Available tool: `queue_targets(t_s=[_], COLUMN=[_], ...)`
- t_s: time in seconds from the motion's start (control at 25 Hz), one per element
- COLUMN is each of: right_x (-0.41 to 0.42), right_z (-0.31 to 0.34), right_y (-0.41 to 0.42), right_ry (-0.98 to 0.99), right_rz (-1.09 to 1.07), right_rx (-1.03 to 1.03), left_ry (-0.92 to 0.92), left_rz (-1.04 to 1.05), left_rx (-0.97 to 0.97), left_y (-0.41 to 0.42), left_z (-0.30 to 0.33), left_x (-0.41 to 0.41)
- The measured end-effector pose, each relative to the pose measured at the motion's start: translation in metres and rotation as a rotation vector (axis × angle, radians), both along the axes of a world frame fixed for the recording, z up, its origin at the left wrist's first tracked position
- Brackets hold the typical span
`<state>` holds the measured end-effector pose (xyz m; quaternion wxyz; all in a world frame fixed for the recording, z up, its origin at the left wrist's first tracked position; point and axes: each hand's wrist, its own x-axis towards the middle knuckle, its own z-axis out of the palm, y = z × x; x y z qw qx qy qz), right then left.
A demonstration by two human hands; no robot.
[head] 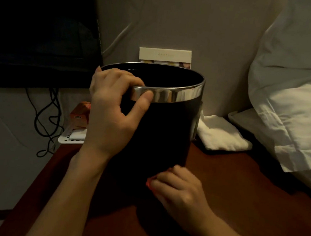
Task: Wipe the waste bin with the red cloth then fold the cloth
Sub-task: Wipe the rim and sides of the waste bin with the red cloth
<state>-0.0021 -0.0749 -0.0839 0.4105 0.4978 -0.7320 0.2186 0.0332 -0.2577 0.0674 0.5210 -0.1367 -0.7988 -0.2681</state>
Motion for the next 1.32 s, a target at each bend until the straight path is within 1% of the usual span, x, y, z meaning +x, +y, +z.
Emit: queue_targets(t_s=[0.04,0.08,0.12,0.24,0.32,0.36,0.44,0.56,0.64,0.68,0.72,0.8,0.88,0.92,0.96,1.0,1.04,1.12,1.16,1.2,1.24,1.32], right_x=[0.0,0.001,0.003,0.005,0.002,0.0,-0.004,-0.01,-0.01,-0.01,-0.009,-0.007,-0.006,-0.008,-0.01,-0.011,-0.012,-0.016,-0.02,-0.022,-0.023,-0.017], right_z=[-0.007,-0.008,-0.006,0.014,0.034,0.046,0.075,0.109,0.112,0.102,0.086,0.04,0.0,-0.007,-0.005,0.005,0.023,0.069,0.092,0.109,0.117,0.101], right_y=[0.002,0.004,0.007,0.026,0.039,0.041,0.035,0.01,-0.006,-0.011,-0.012,-0.008,0.003,0.009,0.015,0.019,0.022,0.025,0.023,0.017,0.01,0.0], right_ry=[-0.012,-0.052,-0.116,-0.349,-0.424,-0.412,-0.341,-0.207,-0.11,-0.058,-0.001,0.074,0.079,0.057,0.014,-0.041,-0.098,-0.191,-0.21,-0.214,-0.216,-0.227], right_rz=[-0.019,-0.018,-0.004,-0.024,-0.089,-0.107,-0.098,-0.048,-0.034,-0.024,-0.012,0.036,0.064,0.059,0.054,0.043,0.025,-0.051,-0.063,-0.053,-0.031,0.001], right_rx=[0.061,0.073,0.023,-0.33,-0.54,-0.618,-0.703,-0.731,-0.693,-0.646,-0.559,-0.266,0.004,0.055,0.042,-0.032,-0.157,-0.489,-0.626,-0.709,-0.741,-0.687], left_ry=[-0.008,-0.017,-0.019,0.022,0.042,0.051,0.058,0.056,0.053,0.053,0.053,0.047,0.032,0.027,0.025,0.025,0.026,0.026,0.028,0.032,0.039,0.045], left_rz=[0.057,0.093,0.103,0.035,-0.06,-0.096,-0.106,-0.055,-0.058,-0.063,-0.068,-0.074,-0.096,-0.107,-0.112,-0.113,-0.113,-0.118,-0.123,-0.124,-0.124,-0.124], left_rx=[-0.05,-0.085,-0.092,0.016,0.132,0.17,0.164,0.105,0.11,0.119,0.126,0.135,0.135,0.136,0.14,0.147,0.151,0.158,0.158,0.153,0.145,0.139], left_y=[0.012,0.026,0.037,0.027,-0.002,-0.014,-0.019,-0.007,-0.006,-0.007,-0.009,-0.011,-0.01,-0.01,-0.011,-0.012,-0.012,-0.013,-0.014,-0.015,-0.016,-0.018], left_z=[-0.001,-0.002,-0.004,-0.004,-0.004,-0.004,-0.004,-0.006,-0.005,-0.005,-0.005,-0.005,-0.005,-0.005,-0.006,-0.007,-0.007,-0.007,-0.006,-0.006,-0.006,-0.007], left_x=[0.001,0.002,0.003,-0.001,-0.004,-0.005,-0.005,-0.006,-0.006,-0.006,-0.007,-0.007,-0.008,-0.008,-0.008,-0.008,-0.008,-0.008,-0.009,-0.009,-0.01,-0.011])
